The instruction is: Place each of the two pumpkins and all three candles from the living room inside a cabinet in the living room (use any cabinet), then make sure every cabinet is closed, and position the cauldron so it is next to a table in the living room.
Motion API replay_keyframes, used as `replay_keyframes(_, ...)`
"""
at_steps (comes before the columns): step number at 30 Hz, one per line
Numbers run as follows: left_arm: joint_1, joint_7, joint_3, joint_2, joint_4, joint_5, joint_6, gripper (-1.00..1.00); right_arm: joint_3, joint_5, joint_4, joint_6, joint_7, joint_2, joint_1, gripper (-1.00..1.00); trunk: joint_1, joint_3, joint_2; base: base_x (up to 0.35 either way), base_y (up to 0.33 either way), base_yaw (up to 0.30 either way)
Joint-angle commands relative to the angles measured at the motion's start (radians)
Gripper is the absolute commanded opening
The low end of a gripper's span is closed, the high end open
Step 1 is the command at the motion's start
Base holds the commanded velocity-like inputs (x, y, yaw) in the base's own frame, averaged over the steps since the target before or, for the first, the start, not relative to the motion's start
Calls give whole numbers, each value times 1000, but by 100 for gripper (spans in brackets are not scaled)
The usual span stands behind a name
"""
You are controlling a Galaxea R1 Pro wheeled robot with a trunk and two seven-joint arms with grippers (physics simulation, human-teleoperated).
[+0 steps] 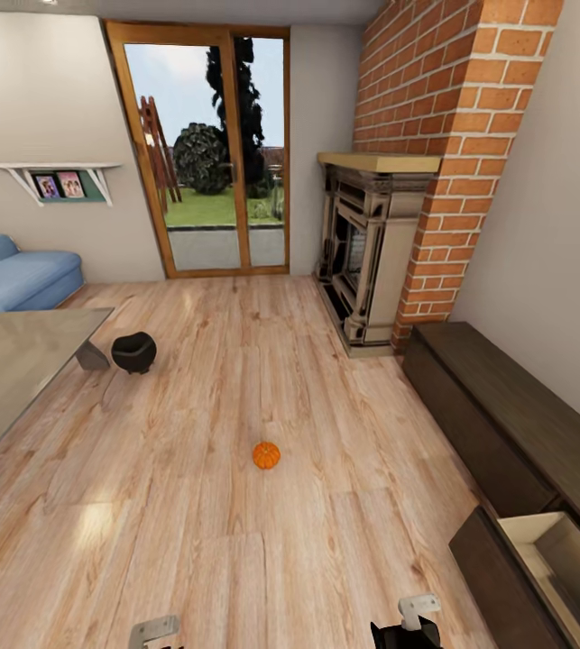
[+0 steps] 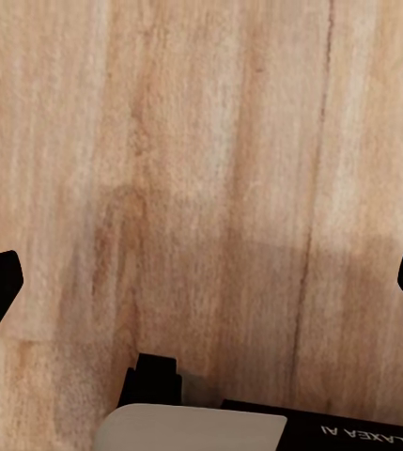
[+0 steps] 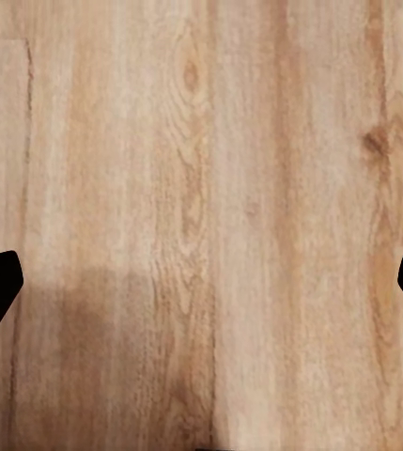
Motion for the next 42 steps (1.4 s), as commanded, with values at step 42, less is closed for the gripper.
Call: replay_keyframes(42, 0, 0, 0, 0, 0, 0, 0, 100, 2, 0, 3, 2, 2, 2, 0, 100, 0, 17, 0, 107, 41, 0)
